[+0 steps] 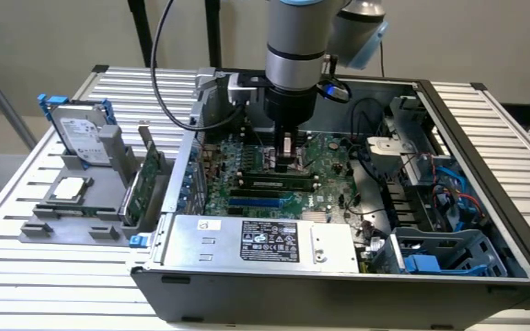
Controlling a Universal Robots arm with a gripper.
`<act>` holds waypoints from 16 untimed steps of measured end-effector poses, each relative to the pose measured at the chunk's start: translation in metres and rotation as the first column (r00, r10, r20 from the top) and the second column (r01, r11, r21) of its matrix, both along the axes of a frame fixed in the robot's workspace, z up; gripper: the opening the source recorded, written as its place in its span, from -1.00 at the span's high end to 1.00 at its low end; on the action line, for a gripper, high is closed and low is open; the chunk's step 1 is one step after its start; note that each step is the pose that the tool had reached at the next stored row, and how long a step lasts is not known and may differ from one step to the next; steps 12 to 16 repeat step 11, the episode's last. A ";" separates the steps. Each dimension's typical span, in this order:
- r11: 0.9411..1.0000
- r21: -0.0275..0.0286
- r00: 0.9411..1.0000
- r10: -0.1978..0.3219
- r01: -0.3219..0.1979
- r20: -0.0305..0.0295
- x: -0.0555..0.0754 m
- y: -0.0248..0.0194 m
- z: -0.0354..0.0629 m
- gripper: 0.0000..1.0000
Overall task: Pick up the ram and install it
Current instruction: 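Press down the ram until it locks into place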
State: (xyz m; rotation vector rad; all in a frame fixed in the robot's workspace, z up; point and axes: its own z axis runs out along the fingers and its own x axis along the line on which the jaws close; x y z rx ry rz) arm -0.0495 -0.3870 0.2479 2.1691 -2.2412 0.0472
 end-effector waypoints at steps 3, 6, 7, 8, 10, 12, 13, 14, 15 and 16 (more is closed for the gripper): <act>1.000 0.000 1.000 0.000 0.000 0.000 0.000 0.0000 0.0003 1.00; 1.000 0.000 1.000 0.000 0.000 0.000 0.000 0.0000 0.0003 1.00; 1.000 0.000 1.000 0.000 0.000 0.000 0.000 0.0000 0.0004 1.00; 1.000 0.000 1.000 0.000 0.000 0.000 0.000 0.0000 0.0003 1.00; 1.000 0.000 1.000 0.000 0.000 0.000 0.000 0.0000 0.0003 1.00; 1.000 0.000 1.000 0.000 0.000 0.000 0.000 0.0000 0.0003 1.00; 1.000 0.000 1.000 0.000 0.000 0.000 0.000 0.0000 0.0003 1.00; 1.000 0.000 1.000 0.000 0.000 0.000 0.000 0.0000 0.0003 1.00; 1.000 0.000 1.000 0.000 0.000 0.000 0.000 0.0000 0.0003 1.00; 1.000 0.000 1.000 0.000 0.000 0.000 0.000 0.0000 0.0003 1.00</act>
